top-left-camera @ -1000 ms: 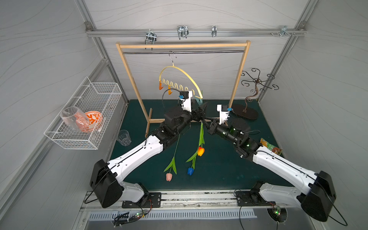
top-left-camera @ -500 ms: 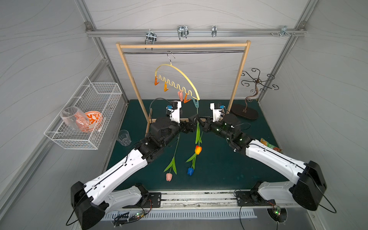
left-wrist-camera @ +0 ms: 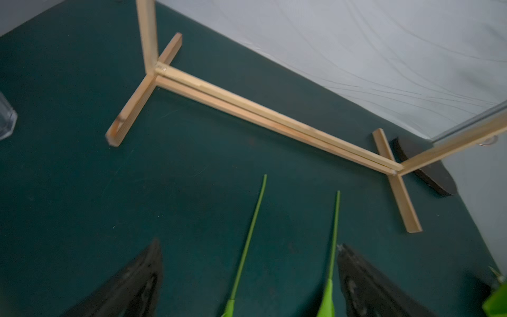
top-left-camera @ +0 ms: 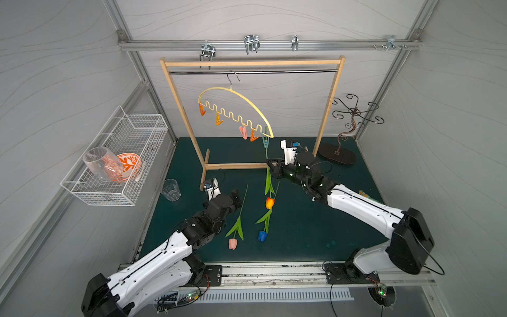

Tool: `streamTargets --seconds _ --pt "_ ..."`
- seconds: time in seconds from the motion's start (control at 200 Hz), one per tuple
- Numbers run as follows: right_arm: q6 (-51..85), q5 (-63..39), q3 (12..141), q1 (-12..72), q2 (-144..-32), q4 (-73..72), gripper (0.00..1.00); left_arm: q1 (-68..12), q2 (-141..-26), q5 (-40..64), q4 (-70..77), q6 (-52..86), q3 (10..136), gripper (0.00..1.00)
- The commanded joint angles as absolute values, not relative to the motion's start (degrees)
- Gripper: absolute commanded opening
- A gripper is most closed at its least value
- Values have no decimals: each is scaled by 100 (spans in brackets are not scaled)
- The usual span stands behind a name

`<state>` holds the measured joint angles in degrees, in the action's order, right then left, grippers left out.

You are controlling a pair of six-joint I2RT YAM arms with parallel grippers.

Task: Dry the flowers on a clothes hanger
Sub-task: Clamp the flower onto the hanger.

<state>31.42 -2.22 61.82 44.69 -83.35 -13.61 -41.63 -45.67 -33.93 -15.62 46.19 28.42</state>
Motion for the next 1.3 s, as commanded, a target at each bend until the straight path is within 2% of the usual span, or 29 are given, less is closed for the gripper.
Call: streamTargets --seconds 0.0,0.065,0.195,0.4,0.44,0.6,0.72,0.795,0.915,1.295 --pt "3040 -109 6368 4513 -8493 -1265 0 -4135 -4435 -3757 -1102 5347 2472 100" --pt "3024 -73 6428 4517 -8562 -1238 0 -4134 -4443 -3742 -816 5169 2164 100" --pt "2981 -28 6524 4525 -8637 -1117 9 -4134 -4350 -4034 -530 4625 1877 100" --pt "3051 592 6422 4529 -8479 -689 34 -4131 -4138 -4313 -654 4644 1819 100" --pt "3054 708 6390 4532 -8417 -564 36 -4131 -4128 -4331 -668 4667 1819 100" --pt "3610 1551 6069 4531 -8145 227 38 -4139 -4148 -4400 -687 4671 1797 100" --pt "4731 2045 5859 4549 -8269 1170 38 -4136 -4229 -4519 -653 4846 1751 100" --pt "5343 2205 5612 4645 -8509 1282 38 -4137 -4323 -4543 -623 4878 1739 100" --pt "5791 2292 5442 4905 -8998 1067 38 -4131 -4458 -4652 -666 4886 1800 100" --pt "6485 2421 6297 5308 -10553 1558 36 -4090 -4811 -4450 -661 4729 1985 100"
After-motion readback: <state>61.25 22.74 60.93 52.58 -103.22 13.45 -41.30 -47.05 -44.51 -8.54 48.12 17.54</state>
